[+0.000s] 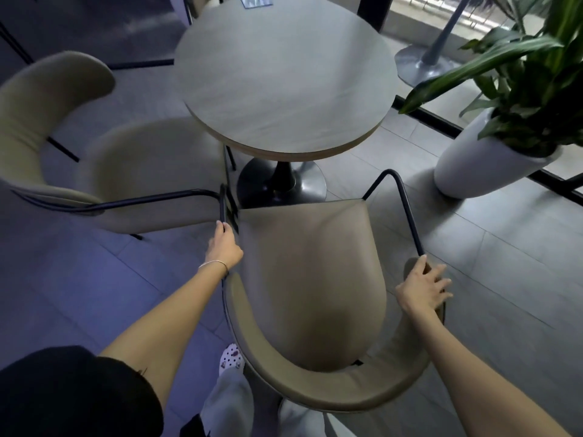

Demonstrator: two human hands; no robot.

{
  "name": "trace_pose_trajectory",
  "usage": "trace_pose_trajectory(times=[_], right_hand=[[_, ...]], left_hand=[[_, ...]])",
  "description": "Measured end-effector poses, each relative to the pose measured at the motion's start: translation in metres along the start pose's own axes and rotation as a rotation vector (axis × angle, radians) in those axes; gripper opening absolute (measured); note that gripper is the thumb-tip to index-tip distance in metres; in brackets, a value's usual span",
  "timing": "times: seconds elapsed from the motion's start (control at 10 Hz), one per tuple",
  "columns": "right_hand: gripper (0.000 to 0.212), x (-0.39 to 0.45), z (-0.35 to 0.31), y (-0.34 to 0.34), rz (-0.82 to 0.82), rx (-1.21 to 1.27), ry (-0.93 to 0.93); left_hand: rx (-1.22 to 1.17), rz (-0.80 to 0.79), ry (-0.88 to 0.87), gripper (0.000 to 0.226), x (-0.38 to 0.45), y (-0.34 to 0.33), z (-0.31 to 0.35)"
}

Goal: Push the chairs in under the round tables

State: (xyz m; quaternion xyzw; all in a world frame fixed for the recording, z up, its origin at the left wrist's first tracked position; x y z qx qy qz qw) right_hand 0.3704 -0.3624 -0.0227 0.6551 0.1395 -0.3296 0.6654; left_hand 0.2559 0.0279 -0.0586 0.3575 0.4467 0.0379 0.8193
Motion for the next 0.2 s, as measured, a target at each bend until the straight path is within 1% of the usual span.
trace_pose_trajectory(times=[0.1, 0.2], right_hand=[[0.069, -0.015, -0.017, 0.002, -0.033, 0.004, 0.012], [0.065, -0.037, -0.052, -0.003, -0.056, 0.115, 0.15]], left_hand=[[0.032, -0.058, -0.039, 0.06, -0.009, 0.007, -0.004], [0.029, -0.083, -0.108, 0.055, -0.018, 0.031, -0.008]])
Point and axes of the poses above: each hand's wrist, its own x-axis towards the middle knuckle, its own y-axis out of the back of the hand, z = x × y, the point moved 6 cm from there along x, towards the middle knuckle, and after that the axes turned 11 degrees about -z, right-handed, at the moved point
